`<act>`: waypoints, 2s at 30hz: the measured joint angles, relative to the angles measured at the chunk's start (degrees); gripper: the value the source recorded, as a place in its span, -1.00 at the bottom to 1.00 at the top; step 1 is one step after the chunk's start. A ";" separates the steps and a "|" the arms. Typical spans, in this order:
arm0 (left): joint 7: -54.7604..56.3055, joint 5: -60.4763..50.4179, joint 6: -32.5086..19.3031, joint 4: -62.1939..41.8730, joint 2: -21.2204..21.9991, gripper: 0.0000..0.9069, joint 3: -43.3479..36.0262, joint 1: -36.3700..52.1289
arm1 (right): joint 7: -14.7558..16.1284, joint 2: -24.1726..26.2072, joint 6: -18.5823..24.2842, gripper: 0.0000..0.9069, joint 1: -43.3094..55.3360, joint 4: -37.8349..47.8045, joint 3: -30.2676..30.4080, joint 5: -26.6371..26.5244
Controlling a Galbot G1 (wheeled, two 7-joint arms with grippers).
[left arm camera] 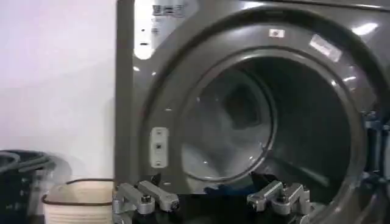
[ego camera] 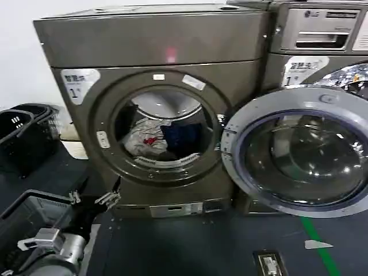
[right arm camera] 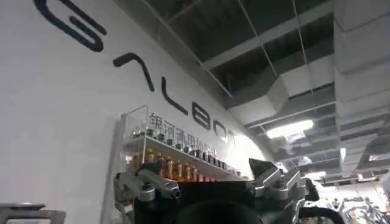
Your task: Grasp the clothes from the dryer.
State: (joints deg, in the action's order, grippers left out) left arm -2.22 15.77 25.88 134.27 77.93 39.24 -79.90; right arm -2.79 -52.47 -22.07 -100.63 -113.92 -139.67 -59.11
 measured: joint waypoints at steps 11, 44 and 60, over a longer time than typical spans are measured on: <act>-0.02 0.17 0.23 0.40 0.02 1.00 -0.03 0.19 | 0.03 -0.08 0.00 1.00 -0.07 -0.04 -0.20 -0.22; -1.68 -0.62 -2.73 0.04 -0.12 1.00 -0.74 0.92 | 1.87 -1.37 2.85 1.00 -0.55 -1.41 -0.36 -0.63; -1.63 -0.15 -2.79 0.83 -0.67 1.00 -0.76 1.35 | 2.74 -1.56 3.02 1.00 -1.27 -2.56 0.00 -0.37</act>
State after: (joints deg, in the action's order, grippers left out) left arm -3.85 15.62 23.09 135.11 77.26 38.48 -78.55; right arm -0.05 -54.03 -19.05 -101.91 -116.48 -139.67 -59.48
